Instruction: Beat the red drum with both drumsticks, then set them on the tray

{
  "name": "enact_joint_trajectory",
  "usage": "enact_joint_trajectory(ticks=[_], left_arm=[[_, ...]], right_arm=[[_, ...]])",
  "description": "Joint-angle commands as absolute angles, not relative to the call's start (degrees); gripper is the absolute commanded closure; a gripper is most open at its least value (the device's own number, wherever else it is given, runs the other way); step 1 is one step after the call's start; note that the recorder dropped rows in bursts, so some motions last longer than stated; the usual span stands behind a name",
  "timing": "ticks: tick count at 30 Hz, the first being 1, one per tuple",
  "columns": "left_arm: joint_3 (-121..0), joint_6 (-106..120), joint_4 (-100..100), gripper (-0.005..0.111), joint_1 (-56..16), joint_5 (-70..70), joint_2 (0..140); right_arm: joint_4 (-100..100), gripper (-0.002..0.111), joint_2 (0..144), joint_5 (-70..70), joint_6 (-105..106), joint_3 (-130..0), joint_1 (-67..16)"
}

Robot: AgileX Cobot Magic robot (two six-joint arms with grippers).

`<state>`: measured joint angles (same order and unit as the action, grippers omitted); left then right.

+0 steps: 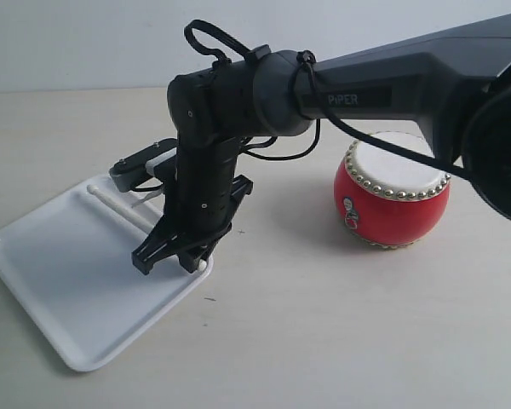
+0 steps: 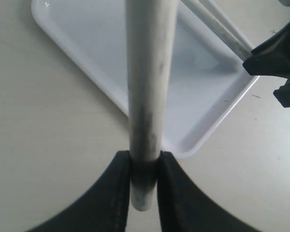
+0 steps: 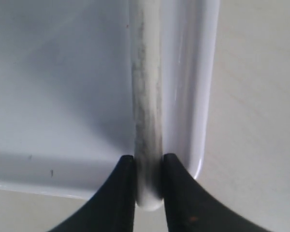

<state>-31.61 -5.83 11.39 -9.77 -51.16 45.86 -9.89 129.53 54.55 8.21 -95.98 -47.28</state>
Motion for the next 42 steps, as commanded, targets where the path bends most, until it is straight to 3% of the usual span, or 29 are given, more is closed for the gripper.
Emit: enact_joint_trajectory(ticks=[1, 22, 32, 42], left_arm=[[-31.48, -6.07, 10.96, 0.107, -9.68, -51.22, 45.39], [-31.48, -6.10, 11.08, 0.107, -9.68, -51.22, 45.39], [-26.98, -2.90, 21.16, 0.107, -9.68, -47.75, 45.39], [-22.58, 15.21, 51.39, 0.107, -9.68, -38.70, 45.39]], right_arm=[[-9.90, 0.103, 129.87, 53.81, 7.24, -96.42, -47.35], [-9.60, 0.070, 129.24, 55.90, 5.67, -96.42, -47.35], [-10.14, 0.070, 118.43, 55.53, 7.36, -96.42, -47.35], [-36.55, 0.070, 105.95, 55.41, 23.93, -96.42, -47.35]])
